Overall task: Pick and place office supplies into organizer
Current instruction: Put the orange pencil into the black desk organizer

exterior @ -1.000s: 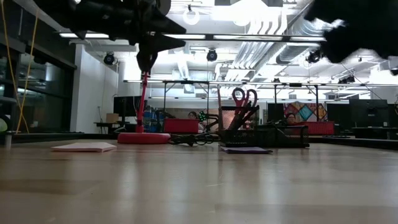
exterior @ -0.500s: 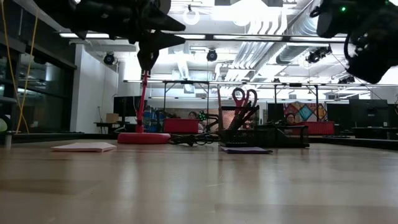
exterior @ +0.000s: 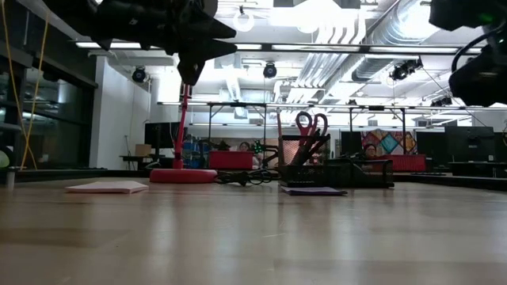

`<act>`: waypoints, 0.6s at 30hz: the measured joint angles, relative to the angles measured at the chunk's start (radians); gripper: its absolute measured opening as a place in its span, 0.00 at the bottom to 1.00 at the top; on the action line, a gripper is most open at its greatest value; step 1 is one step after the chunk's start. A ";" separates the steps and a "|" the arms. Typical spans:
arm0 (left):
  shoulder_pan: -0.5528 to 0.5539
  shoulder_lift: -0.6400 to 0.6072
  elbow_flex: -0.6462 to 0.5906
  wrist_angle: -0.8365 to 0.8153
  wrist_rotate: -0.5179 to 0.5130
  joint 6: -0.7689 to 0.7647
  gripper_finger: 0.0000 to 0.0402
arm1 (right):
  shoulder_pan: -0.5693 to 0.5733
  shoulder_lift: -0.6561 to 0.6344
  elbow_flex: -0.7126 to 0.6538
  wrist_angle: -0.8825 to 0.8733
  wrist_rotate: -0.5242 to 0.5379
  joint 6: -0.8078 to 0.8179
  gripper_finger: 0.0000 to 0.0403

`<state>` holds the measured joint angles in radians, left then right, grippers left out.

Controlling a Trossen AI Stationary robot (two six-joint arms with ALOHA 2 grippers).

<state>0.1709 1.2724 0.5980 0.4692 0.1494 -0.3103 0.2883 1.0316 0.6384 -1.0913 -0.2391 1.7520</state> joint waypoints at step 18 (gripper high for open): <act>0.000 0.000 0.000 0.002 0.020 0.018 0.28 | 0.361 0.153 0.001 0.067 -0.173 0.497 0.21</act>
<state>0.1711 1.2724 0.5976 0.4709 0.1698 -0.2924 0.6493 1.1848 0.6392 -1.0239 -0.4123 2.2488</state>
